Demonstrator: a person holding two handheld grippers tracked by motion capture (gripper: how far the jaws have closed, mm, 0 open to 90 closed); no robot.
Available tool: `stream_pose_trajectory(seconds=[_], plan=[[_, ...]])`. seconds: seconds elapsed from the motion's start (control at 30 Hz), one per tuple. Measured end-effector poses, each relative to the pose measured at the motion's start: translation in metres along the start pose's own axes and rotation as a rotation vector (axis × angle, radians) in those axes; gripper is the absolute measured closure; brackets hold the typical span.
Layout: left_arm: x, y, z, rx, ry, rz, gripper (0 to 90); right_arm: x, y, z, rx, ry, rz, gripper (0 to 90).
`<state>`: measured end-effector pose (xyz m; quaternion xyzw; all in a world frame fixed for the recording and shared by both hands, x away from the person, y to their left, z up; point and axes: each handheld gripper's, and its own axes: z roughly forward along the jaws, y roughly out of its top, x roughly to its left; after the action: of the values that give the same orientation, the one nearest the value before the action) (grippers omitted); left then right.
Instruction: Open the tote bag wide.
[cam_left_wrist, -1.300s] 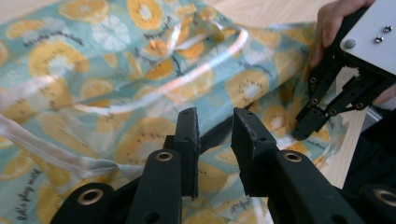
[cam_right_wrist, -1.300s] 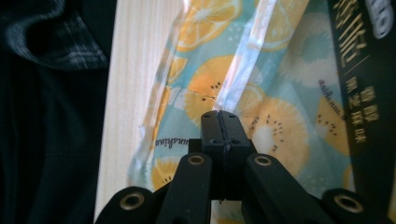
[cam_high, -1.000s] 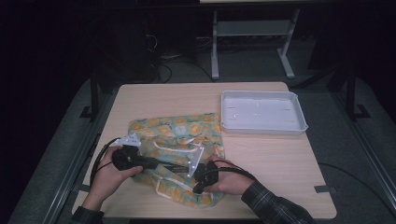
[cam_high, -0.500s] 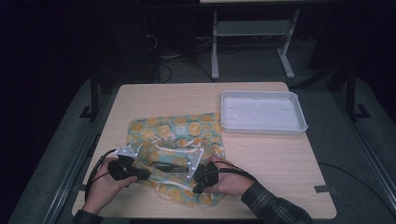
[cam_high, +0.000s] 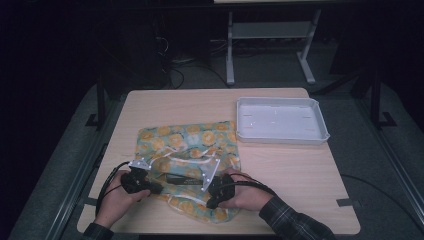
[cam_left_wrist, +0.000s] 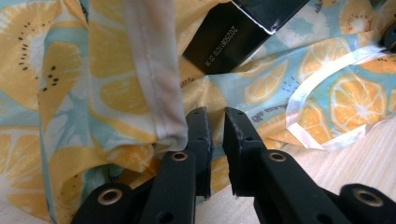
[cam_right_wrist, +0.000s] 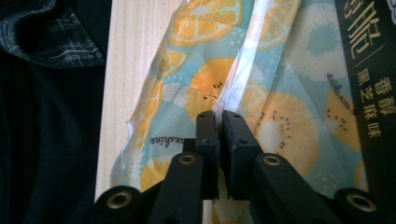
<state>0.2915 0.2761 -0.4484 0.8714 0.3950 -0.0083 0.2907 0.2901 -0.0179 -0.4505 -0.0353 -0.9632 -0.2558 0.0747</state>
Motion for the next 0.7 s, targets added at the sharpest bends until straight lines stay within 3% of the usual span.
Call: stream_pose_trajectory(seconds=[0.17, 0.3, 0.33, 0.43, 0.57, 0.7], plan=[[-0.002, 0.001, 0.001, 0.005, 0.021, 0.022, 83.5, 0.001, 0.003, -0.004, -0.037, -0.001, 0.001, 76.5], [-0.003, 0.002, 0.002, 0.002, 0.045, 0.014, 89.2, 0.002, 0.007, -0.018, -0.096, -0.002, 0.016, 71.9], [-0.002, 0.002, 0.002, 0.003, 0.038, -0.003, 89.8, 0.002, 0.007, -0.026, -0.122, -0.013, 0.031, 70.2], [-0.003, 0.002, 0.002, 0.001, 0.041, -0.002, 89.9, -0.001, 0.007, -0.036, -0.157, -0.04, 0.049, 68.0], [-0.005, 0.002, 0.002, 0.011, 0.057, 0.021, 89.9, -0.003, 0.006, -0.047, -0.189, -0.053, 0.057, 66.5], [-0.005, 0.003, 0.001, 0.015, 0.064, 0.029, 89.8, -0.006, 0.009, -0.061, -0.225, -0.097, 0.056, 64.9]])
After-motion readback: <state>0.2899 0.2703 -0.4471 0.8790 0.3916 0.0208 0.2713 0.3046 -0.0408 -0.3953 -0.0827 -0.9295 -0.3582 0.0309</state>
